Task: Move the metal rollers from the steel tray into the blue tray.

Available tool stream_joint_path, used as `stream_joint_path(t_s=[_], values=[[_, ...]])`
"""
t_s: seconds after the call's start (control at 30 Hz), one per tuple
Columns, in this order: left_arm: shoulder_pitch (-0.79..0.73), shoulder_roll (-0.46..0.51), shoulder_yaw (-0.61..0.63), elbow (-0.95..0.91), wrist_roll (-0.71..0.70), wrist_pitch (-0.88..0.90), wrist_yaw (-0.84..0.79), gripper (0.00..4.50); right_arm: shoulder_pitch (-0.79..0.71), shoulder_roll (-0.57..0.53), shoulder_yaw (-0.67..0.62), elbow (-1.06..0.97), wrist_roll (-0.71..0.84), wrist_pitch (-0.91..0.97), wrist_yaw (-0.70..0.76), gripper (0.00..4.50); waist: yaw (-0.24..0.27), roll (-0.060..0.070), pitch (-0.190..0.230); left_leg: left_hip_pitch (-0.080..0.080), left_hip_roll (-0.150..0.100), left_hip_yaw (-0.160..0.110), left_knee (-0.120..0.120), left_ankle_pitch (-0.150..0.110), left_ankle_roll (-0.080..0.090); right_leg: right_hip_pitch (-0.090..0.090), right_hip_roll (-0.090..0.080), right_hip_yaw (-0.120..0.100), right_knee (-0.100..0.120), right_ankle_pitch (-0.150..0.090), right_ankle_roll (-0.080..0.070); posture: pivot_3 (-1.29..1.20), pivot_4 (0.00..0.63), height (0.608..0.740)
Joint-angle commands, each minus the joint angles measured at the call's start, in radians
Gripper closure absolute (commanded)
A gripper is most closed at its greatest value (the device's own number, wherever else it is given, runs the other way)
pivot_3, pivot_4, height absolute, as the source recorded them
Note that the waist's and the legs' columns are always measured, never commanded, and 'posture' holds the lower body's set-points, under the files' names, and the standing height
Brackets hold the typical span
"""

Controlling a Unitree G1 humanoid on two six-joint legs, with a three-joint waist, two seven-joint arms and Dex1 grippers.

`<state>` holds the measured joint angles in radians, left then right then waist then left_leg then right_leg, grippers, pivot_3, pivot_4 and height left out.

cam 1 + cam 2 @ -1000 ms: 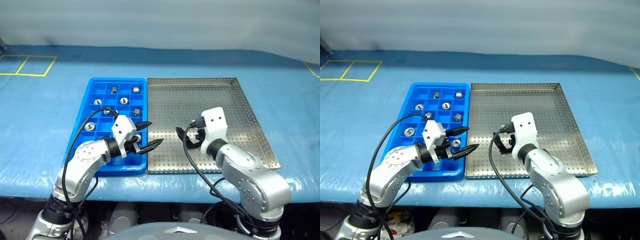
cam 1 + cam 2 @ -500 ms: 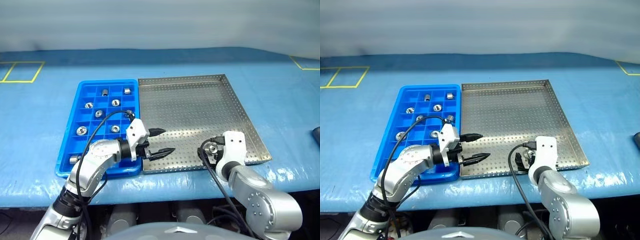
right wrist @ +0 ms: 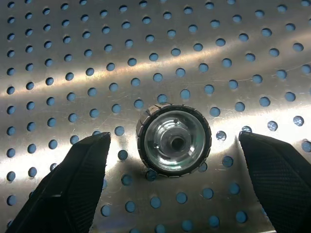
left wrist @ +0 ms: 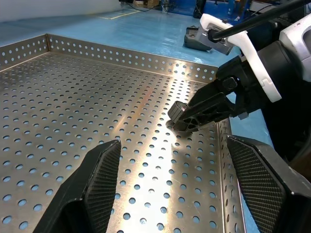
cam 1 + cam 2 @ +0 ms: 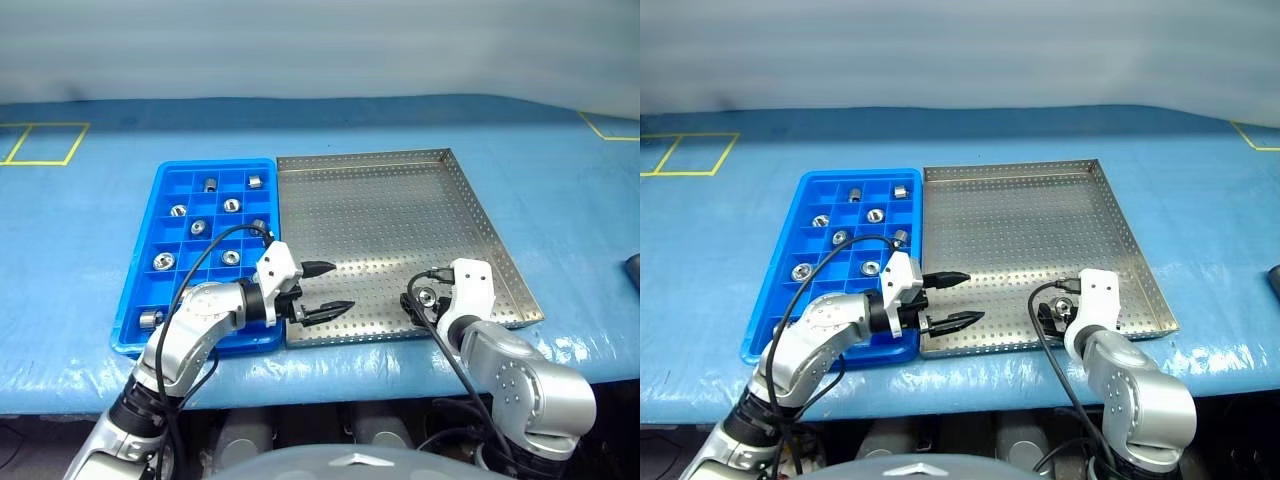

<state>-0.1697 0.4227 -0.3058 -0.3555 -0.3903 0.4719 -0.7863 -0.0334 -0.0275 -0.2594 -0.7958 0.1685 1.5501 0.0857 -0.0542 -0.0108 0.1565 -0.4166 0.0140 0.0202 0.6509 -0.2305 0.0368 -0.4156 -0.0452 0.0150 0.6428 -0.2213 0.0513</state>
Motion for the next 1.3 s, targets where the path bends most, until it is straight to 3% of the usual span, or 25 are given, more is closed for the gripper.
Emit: stream_joint_path(t_s=[0.03, 0.07, 0.17, 0.4, 0.63, 1.03, 1.3], values=[[-0.001, -0.007, -0.002, -0.053, 0.004, -0.001, 0.012, 0.7, -0.022, -0.01, -0.031, 0.039, 0.003, -0.005, 0.011, 0.03, 0.0, 0.0, 0.0, 0.0, 0.0, 0.0, 0.0, 0.0, 0.0, 0.0, 0.0, 0.0, 0.0, 0.0, 0.0, -0.07, 0.15, 0.74], [0.0, -0.008, -0.002, -0.056, 0.004, 0.001, 0.016, 0.7, -0.025, -0.011, -0.035, 0.046, 0.002, -0.005, 0.013, 0.03, 0.0, 0.0, 0.0, 0.0, 0.0, 0.0, 0.0, 0.0, 0.0, 0.0, 0.0, 0.0, 0.0, 0.0, 0.0, -0.07, 0.15, 0.74], [0.009, -0.003, 0.004, -0.072, 0.001, 0.007, 0.028, 0.7, -0.025, -0.01, -0.037, 0.039, 0.003, 0.001, 0.015, 0.59, 0.007, 0.0, 0.0, 0.001, 0.0, 0.0, 0.0, 0.0, 0.0, 0.001, 0.0, 0.0, 0.0, 0.0, 0.001, -0.01, 0.15, 0.74], [0.025, -0.001, 0.028, -0.103, -0.006, 0.026, 0.068, 0.7, -0.031, -0.032, -0.021, 0.006, 0.008, 0.021, 0.024, 2.77, 0.018, 0.0, 0.0, 0.001, 0.0, 0.0, 0.0, 0.0, 0.0, 0.001, 0.0, 0.0, 0.0, 0.0, 0.0, 0.02, 0.15, 0.74], [0.061, -0.01, 0.095, -0.131, -0.01, 0.005, 0.132, 0.7, -0.082, -0.143, 0.099, -0.039, 0.053, -0.041, 0.087, 2.77, 0.027, 0.0, 0.0, 0.001, 0.0, 0.0, 0.0, 0.0, 0.0, 0.001, 0.0, 0.0, 0.0, 0.0, 0.001, 0.07, 0.15, 0.74], [0.281, 0.037, 0.299, -0.203, 0.016, -0.116, 0.206, 0.7, -0.199, -0.357, 0.361, 0.068, 0.126, -0.419, 0.305, 2.77, 0.095, -0.001, 0.001, 0.0, 0.0, -0.001, 0.0, 0.0, 0.0, 0.001, 0.0, -0.001, -0.001, 0.0, 0.0, 0.29, 0.15, 0.74], [0.423, 0.033, 0.442, -0.288, -0.03, -0.117, 0.24, 0.7, -0.29, -0.362, 0.513, 0.19, 0.129, -0.61, 0.413, 2.77, 0.159, -0.003, 0.002, -0.001, 0.001, -0.002, 0.0, 0.0, 0.0, 0.001, -0.001, -0.003, -0.002, 0.0, 0.0, 0.42, 0.15, 0.74]])
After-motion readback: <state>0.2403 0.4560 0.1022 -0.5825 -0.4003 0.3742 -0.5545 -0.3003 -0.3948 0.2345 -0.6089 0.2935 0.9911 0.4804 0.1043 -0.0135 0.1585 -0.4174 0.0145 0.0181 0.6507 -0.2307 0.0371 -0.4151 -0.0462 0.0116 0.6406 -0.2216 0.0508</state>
